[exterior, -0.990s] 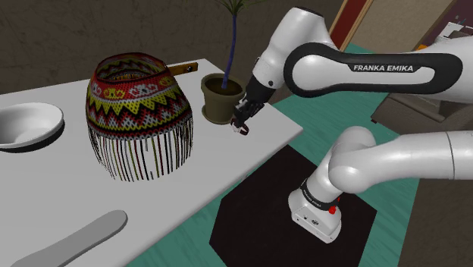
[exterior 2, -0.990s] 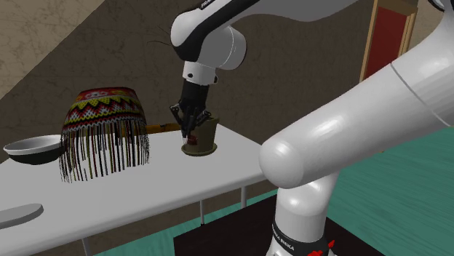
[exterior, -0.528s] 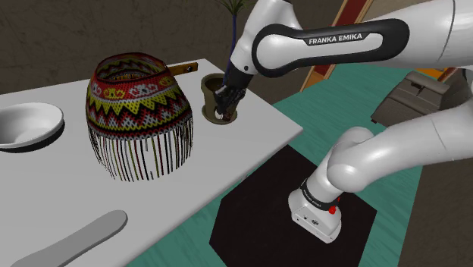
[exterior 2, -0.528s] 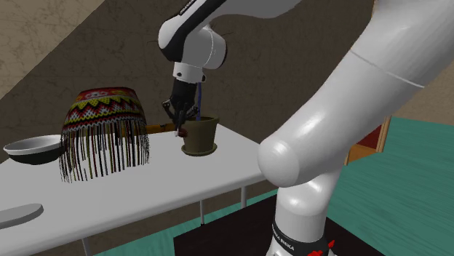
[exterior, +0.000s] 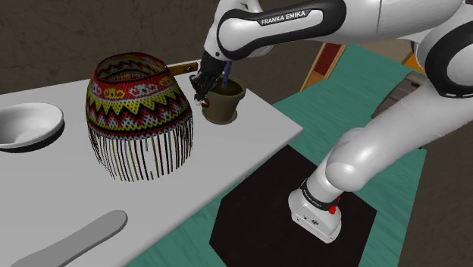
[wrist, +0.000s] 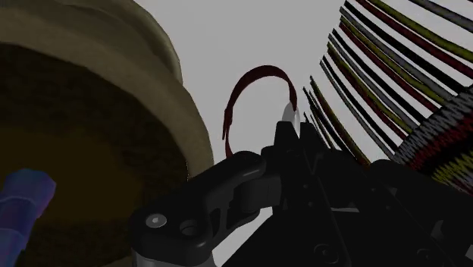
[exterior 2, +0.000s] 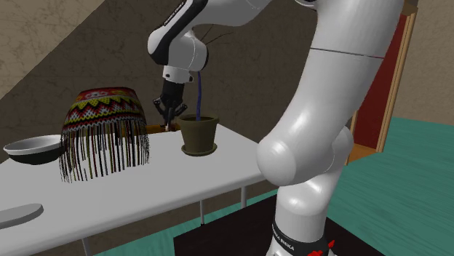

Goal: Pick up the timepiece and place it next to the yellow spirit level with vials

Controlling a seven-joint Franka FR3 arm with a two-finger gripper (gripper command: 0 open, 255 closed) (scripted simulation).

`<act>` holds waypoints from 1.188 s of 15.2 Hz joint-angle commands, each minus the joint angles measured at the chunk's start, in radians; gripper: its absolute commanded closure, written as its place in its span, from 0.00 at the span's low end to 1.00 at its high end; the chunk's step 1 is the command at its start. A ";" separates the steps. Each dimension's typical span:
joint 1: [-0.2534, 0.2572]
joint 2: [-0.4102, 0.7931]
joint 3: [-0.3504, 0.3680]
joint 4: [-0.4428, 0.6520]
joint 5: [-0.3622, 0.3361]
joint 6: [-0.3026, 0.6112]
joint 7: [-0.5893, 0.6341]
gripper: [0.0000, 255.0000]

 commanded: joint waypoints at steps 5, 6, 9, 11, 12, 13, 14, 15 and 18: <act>-0.021 0.245 -0.005 0.274 -0.065 -0.033 0.017 1.00; -0.021 0.284 -0.006 0.322 -0.076 -0.042 0.021 1.00; -0.020 0.405 -0.010 0.477 -0.107 -0.077 0.034 1.00; -0.015 0.488 -0.014 0.591 -0.127 -0.108 0.042 1.00; -0.012 0.531 -0.017 0.652 -0.137 -0.126 0.046 1.00; -0.009 0.576 -0.019 0.716 -0.146 -0.146 0.050 1.00; -0.005 0.622 -0.022 0.783 -0.155 -0.169 0.054 1.00; 0.000 0.670 -0.024 0.856 -0.164 -0.194 0.057 1.00; 0.009 0.754 -0.030 0.960 -0.177 -0.214 0.059 1.00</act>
